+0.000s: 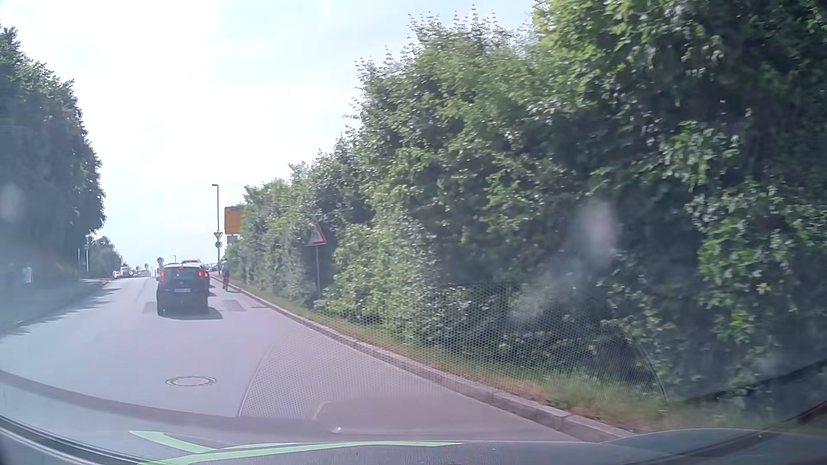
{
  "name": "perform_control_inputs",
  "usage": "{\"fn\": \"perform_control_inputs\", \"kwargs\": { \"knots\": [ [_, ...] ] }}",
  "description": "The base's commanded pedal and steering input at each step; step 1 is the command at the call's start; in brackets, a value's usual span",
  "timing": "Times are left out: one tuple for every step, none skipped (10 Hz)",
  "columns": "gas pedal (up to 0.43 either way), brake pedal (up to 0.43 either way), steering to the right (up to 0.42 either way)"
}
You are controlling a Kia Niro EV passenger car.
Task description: Follow the waypoints while adhering to traffic rules and regulations
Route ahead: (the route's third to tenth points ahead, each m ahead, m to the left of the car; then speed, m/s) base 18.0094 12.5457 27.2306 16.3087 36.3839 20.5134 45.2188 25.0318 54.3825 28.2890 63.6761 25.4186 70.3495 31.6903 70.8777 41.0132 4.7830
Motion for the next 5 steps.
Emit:
{"fn": "perform_control_inputs", "kwargs": {
  "knots": [
    [0.087,0.000,-0.370],
    [0.079,0.000,-0.349],
    [0.047,0.000,-0.338],
    [0.000,0.000,-0.328],
    [0.000,0.000,-0.303]
  ]
}}
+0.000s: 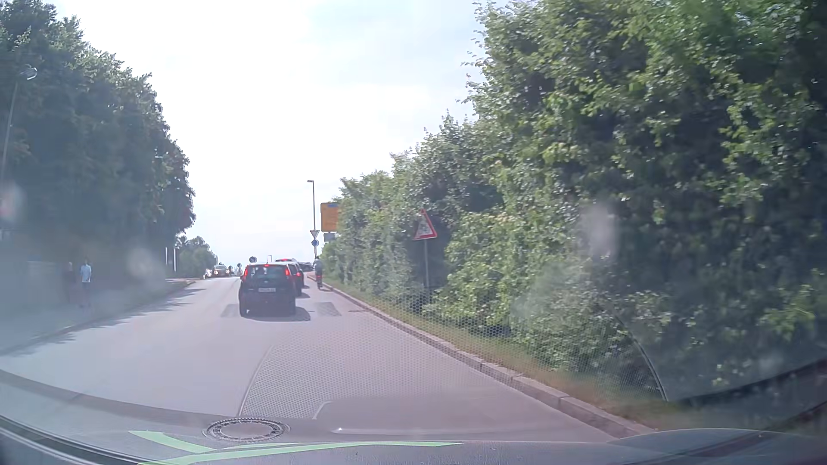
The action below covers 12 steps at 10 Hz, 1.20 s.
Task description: Follow the waypoints while adhering to traffic rules and regulations
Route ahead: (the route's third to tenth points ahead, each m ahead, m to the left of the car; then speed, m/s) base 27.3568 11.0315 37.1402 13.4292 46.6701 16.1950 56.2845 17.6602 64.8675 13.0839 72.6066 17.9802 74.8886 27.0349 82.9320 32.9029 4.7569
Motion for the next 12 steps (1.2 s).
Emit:
{"fn": "perform_control_inputs", "kwargs": {
  "knots": [
    [0.000,0.000,-0.271],
    [0.000,0.000,-0.244],
    [0.000,0.000,-0.214],
    [0.000,0.000,-0.186],
    [0.000,0.000,-0.166],
    [0.000,0.000,-0.144],
    [0.000,0.000,-0.118],
    [0.000,0.000,-0.093],
    [0.000,0.012,-0.071],
    [0.000,0.030,-0.057],
    [0.000,0.043,-0.051],
    [0.000,0.055,-0.048]
  ]
}}
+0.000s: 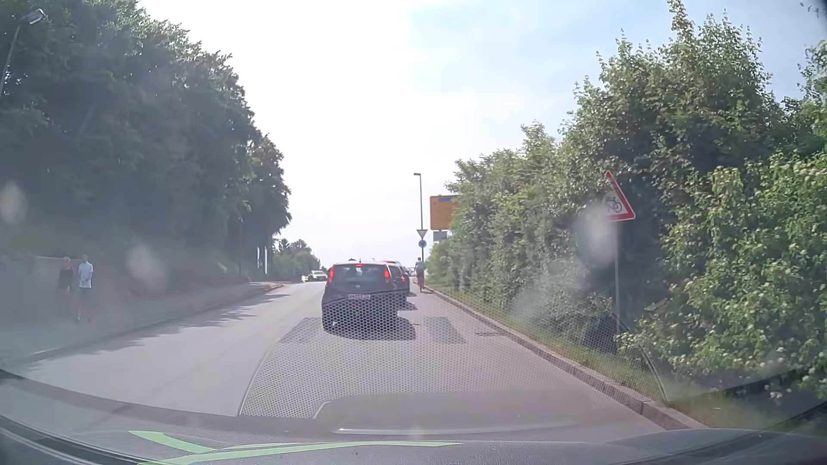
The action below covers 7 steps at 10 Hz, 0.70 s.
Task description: Follow the waypoints while adhering to traffic rules and regulations
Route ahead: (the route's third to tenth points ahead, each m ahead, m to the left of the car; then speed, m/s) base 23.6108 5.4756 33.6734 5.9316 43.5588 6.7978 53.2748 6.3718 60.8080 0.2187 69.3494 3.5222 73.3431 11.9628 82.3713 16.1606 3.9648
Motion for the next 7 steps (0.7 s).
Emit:
{"fn": "perform_control_inputs", "kwargs": {
  "knots": [
    [0.000,0.061,-0.046],
    [0.000,0.079,-0.041],
    [0.000,0.085,-0.033],
    [0.000,0.091,-0.024],
    [0.000,0.104,-0.019],
    [0.000,0.110,-0.019],
    [0.000,0.116,-0.019]
  ]
}}
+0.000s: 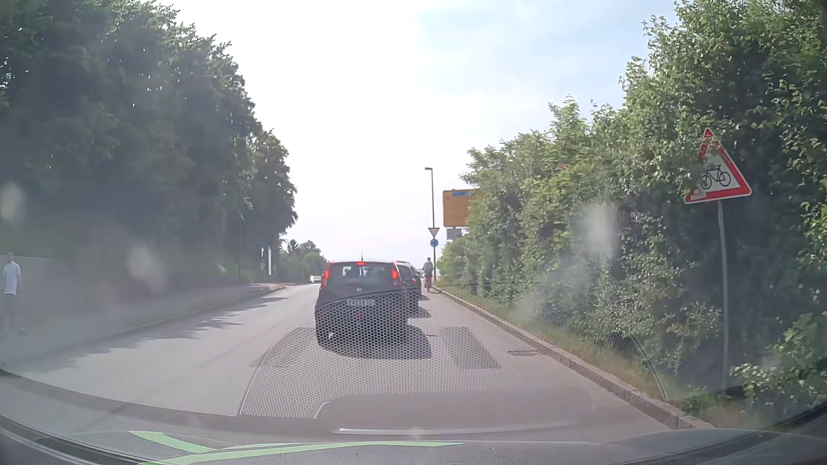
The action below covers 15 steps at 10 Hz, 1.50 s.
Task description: Follow the waypoints while adhering to traffic rules and regulations
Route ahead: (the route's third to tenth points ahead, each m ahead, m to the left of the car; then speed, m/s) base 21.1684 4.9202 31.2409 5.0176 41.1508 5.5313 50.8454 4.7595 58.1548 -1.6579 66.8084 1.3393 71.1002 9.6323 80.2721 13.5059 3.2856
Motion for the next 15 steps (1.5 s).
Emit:
{"fn": "perform_control_inputs", "kwargs": {
  "knots": [
    [0.000,0.116,-0.019],
    [0.000,0.128,-0.019],
    [0.000,0.140,-0.019],
    [0.000,0.146,-0.019],
    [0.000,0.152,-0.019],
    [0.000,0.152,-0.019],
    [0.000,0.165,-0.019],
    [0.000,0.171,-0.018],
    [0.000,0.177,-0.017],
    [0.000,0.177,-0.016],
    [0.000,0.183,-0.016],
    [0.000,0.189,-0.016],
    [0.000,0.189,-0.016],
    [0.000,0.189,-0.015],
    [0.000,0.189,-0.014]
  ]
}}
